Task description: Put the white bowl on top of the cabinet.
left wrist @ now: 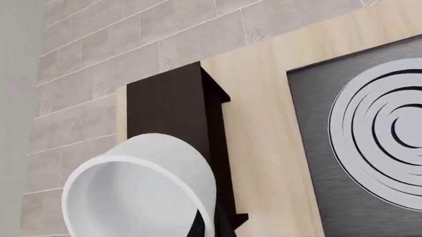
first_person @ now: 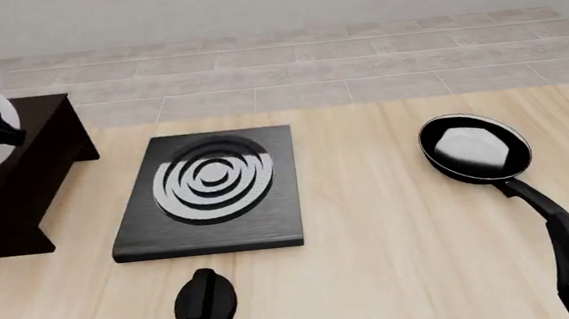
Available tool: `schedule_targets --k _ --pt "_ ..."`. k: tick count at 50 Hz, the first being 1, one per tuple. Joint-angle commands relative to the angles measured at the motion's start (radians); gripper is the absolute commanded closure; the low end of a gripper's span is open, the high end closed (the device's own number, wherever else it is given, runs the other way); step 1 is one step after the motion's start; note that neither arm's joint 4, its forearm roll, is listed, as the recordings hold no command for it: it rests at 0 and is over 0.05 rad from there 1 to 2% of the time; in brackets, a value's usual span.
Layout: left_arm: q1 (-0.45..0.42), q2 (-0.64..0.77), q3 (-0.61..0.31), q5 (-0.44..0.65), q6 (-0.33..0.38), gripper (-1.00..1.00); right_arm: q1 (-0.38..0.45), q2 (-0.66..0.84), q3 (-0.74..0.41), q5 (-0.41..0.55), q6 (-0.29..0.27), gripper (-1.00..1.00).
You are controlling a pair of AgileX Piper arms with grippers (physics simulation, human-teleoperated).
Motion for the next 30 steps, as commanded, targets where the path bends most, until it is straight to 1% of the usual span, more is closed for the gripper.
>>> schedule_targets --k 1,2,3,4,7,12,18,22,25,27,28,30 --pt "0.019 0.004 0.029 -0.035 -0.023 1.00 -0.001 0.000 0.000 0.000 0.001 -1.00" --pt "0.002 0.009 0.027 -0.033 -0.061 1.00 -0.002 0.000 0.000 0.000 0.001 -1.00" --pt "0.002 0.009 0.027 -0.033 -0.061 1.00 -0.002 0.000 0.000 0.000 0.001 -1.00" --pt "-0.003 0.010 0.034 -0.040 -0.078 1.00 -0.001 0.000 0.000 0.000 0.001 -1.00" --pt "0.007 0.013 0.053 -0.051 -0.072 1.00 -0.001 0.000 0.000 0.001 0.001 -1.00" --pt "0.004 0.021 0.048 -0.054 -0.084 1.00 -0.002 0.000 0.000 0.000 0.002 -1.00" --pt "0.019 0.032 0.060 -0.072 -0.070 1.00 -0.002 0.000 0.000 0.001 0.003 -1.00" --pt "0.027 0.022 0.093 -0.083 -0.055 1.00 -0.002 0.000 0.000 0.000 0.003 -1.00" --pt "0.033 0.024 0.095 -0.086 -0.059 1.00 -0.002 0.000 0.000 0.000 0.002 -1.00" --pt "0.047 0.028 0.092 -0.090 -0.050 1.00 -0.002 0.000 0.000 0.001 0.002 -1.00" --pt "0.046 0.026 0.089 -0.087 -0.050 -1.00 -0.002 0.000 0.000 0.001 0.003 -1.00" --pt "0.043 0.028 0.079 -0.087 -0.054 -1.00 -0.003 0.000 0.000 0.001 0.002 -1.00"
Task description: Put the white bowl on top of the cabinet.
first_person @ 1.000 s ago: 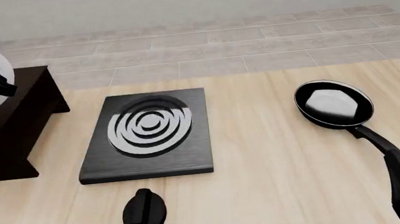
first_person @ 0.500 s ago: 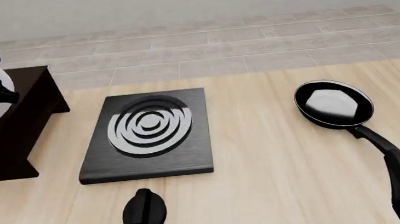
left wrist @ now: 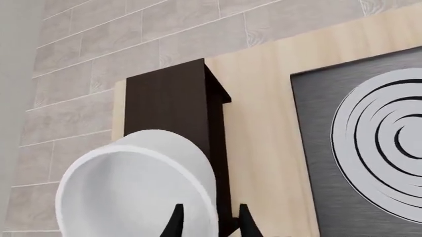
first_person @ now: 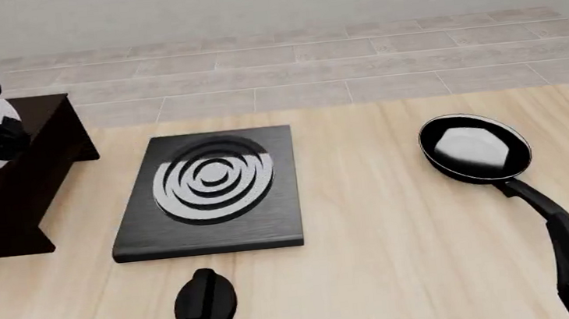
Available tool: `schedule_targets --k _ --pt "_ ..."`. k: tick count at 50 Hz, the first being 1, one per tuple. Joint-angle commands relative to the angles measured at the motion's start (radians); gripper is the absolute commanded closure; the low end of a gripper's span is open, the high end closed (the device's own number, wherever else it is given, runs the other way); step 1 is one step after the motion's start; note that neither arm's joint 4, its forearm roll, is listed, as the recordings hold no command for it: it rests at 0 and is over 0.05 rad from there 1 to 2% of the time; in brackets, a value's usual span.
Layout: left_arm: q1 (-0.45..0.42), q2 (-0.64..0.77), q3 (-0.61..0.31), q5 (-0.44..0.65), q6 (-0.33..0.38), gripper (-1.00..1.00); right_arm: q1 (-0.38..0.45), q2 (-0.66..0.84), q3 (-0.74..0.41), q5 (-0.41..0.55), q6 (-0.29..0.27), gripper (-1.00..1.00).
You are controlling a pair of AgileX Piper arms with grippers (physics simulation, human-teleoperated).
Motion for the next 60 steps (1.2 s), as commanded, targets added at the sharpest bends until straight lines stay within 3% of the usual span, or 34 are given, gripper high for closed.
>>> schedule_targets --k 1,13,24,28,36,44,53,56,60 --pt "0.039 0.020 0.021 -0.015 0.002 -1.00 -0.001 0.000 0.000 0.002 0.000 -1.00" --pt "0.041 -0.034 -0.046 -0.002 0.014 -1.00 -0.004 0.000 0.000 0.003 0.005 -1.00" --pt "-0.024 -0.092 -0.059 0.026 -0.007 -1.00 -0.003 0.000 0.000 0.002 0.005 -1.00" --pt "-0.060 -0.151 -0.040 0.024 -0.051 -1.00 -0.003 0.000 0.000 0.002 0.004 -1.00" --pt "-0.066 -0.235 0.035 -0.013 -0.056 -1.00 -0.003 0.000 0.000 0.001 0.003 -1.00" --pt "-0.051 -0.377 0.127 -0.066 -0.013 -1.00 -0.002 0.000 0.000 0.003 0.002 -1.00" --pt "-0.104 -0.521 0.206 -0.081 -0.105 -1.00 -0.002 0.000 0.000 0.002 0.001 -1.00" --pt "-0.100 -0.557 0.240 -0.105 -0.045 -1.00 -0.003 0.000 0.000 0.001 0.001 -1.00" --pt "-0.138 -0.619 0.217 -0.083 -0.133 -1.00 -0.003 0.000 0.000 0.001 0.002 -1.00"
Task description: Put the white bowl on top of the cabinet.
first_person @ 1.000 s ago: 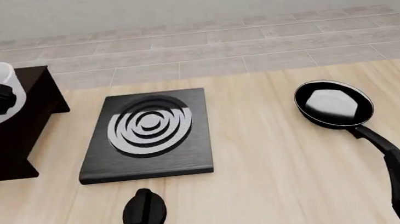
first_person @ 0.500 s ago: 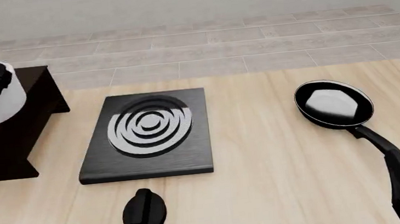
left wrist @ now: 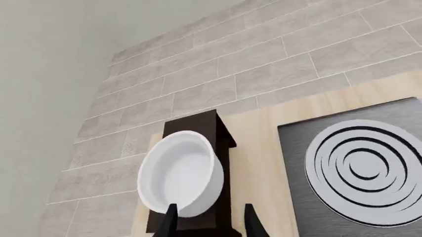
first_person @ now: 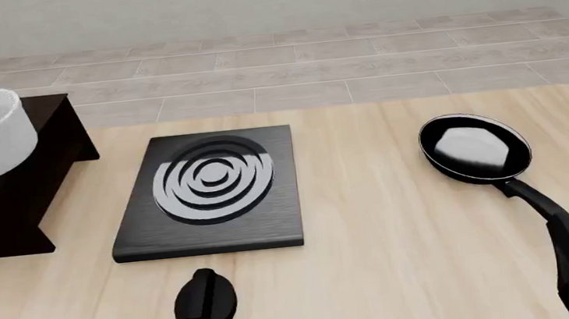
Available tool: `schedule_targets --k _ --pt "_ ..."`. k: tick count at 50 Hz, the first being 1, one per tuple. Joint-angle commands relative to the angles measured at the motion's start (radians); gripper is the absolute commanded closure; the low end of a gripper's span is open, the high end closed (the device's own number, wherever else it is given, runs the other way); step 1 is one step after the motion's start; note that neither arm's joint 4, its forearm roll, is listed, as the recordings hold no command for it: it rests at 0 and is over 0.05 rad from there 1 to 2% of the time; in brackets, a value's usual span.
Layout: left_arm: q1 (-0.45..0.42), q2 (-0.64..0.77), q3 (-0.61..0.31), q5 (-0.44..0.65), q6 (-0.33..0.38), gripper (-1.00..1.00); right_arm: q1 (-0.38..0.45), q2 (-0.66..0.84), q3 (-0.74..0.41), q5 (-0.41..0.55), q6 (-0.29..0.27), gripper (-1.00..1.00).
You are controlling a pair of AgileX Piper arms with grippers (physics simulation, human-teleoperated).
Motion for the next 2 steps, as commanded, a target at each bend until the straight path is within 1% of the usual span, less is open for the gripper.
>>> schedule_targets --k 1,2 --pt "-0.055 -0.172 0.052 -0.009 -0.065 -1.00 -0.001 0.000 0.000 -0.001 0.000 -1.00" --pt "-0.062 -0.193 0.065 -0.013 -0.054 -1.00 -0.001 0.000 0.000 -0.001 0.001 -1.00"
